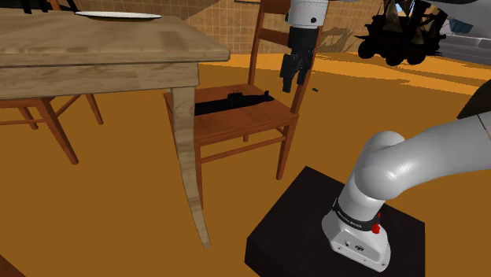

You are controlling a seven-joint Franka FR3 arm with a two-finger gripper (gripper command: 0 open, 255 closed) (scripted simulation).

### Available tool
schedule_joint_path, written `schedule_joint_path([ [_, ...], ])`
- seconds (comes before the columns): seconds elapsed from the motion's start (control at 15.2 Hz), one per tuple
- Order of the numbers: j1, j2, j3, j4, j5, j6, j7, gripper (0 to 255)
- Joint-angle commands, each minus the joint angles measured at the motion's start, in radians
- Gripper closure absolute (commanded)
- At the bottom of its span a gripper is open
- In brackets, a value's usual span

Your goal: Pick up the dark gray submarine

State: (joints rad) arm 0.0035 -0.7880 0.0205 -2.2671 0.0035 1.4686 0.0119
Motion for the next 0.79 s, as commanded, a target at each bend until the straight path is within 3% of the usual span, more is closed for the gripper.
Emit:
schedule_joint_path([
  [0.0,0.000,0.000,0.000,0.000,0.000,0.000,0.000,0],
  [0.73,0.083,0.361,-0.190,0.179,-0.125,0.167,-0.528,0],
])
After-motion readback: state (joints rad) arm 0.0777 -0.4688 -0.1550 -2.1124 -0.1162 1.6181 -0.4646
